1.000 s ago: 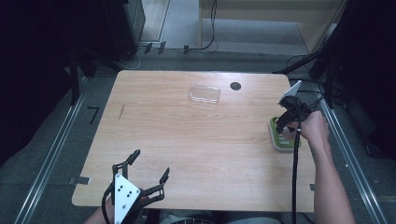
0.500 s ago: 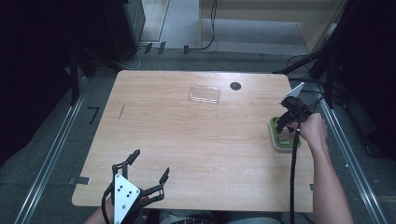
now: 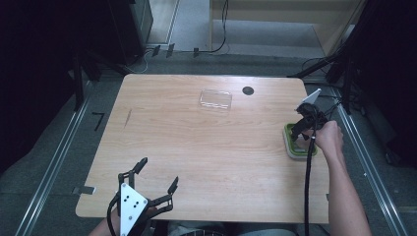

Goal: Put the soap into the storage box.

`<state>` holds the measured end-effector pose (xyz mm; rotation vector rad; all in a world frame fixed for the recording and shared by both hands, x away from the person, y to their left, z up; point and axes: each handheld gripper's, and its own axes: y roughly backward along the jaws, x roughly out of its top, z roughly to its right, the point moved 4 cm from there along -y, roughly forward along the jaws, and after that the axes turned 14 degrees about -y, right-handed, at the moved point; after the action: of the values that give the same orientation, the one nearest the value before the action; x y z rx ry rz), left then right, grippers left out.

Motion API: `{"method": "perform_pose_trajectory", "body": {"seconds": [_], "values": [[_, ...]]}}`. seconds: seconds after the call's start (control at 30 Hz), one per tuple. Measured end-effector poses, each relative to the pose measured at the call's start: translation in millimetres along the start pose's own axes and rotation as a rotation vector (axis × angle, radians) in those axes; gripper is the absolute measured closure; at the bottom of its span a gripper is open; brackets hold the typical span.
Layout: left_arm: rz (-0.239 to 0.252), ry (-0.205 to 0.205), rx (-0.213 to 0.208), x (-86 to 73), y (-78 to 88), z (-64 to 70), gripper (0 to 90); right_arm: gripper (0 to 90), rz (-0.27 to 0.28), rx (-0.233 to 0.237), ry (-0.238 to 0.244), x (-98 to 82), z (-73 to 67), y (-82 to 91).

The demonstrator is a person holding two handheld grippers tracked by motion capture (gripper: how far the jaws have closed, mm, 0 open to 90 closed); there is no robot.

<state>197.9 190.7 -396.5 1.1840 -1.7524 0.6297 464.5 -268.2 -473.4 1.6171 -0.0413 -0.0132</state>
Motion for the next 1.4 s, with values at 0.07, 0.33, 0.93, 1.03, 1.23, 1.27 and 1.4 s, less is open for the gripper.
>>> {"method": "perform_pose_trajectory", "body": {"seconds": [0.07, 0.33, 0.93, 1.03, 1.23, 1.27, 1.4], "values": [[0.0, -0.001, 0.0, 0.0, 0.0, 0.0, 9.9, 33.5, 0.004, 0.0, 0.003, 0.6, 0.4, -1.5], [-0.001, -0.001, 0.0, -0.1, 0.0, 0.0, 9.9, 33.5, 0.004, -0.002, -0.001, 1.8, -0.5, -5.2], [-0.001, -0.002, -0.001, -0.1, 0.2, -0.2, 9.9, 33.6, -0.004, -0.008, -0.034, 2.9, 0.4, -11.0], [-0.001, -0.002, -0.001, -0.1, 0.3, -0.3, 9.9, 33.6, -0.006, -0.013, -0.042, 3.3, 1.8, -12.1], [-0.002, -0.002, 0.0, -0.2, 0.4, -0.4, 9.9, 33.7, -0.009, -0.014, -0.043, 3.3, 1.4, -13.3], [-0.001, -0.001, 0.0, -0.1, 0.5, -0.3, 9.9, 33.7, -0.01, -0.012, -0.043, 3.2, 1.2, -13.6], [-0.002, -0.002, 0.0, -0.1, 0.5, -0.4, 9.9, 33.8, -0.015, -0.013, -0.042, 2.9, 0.7, -15.0]]}}
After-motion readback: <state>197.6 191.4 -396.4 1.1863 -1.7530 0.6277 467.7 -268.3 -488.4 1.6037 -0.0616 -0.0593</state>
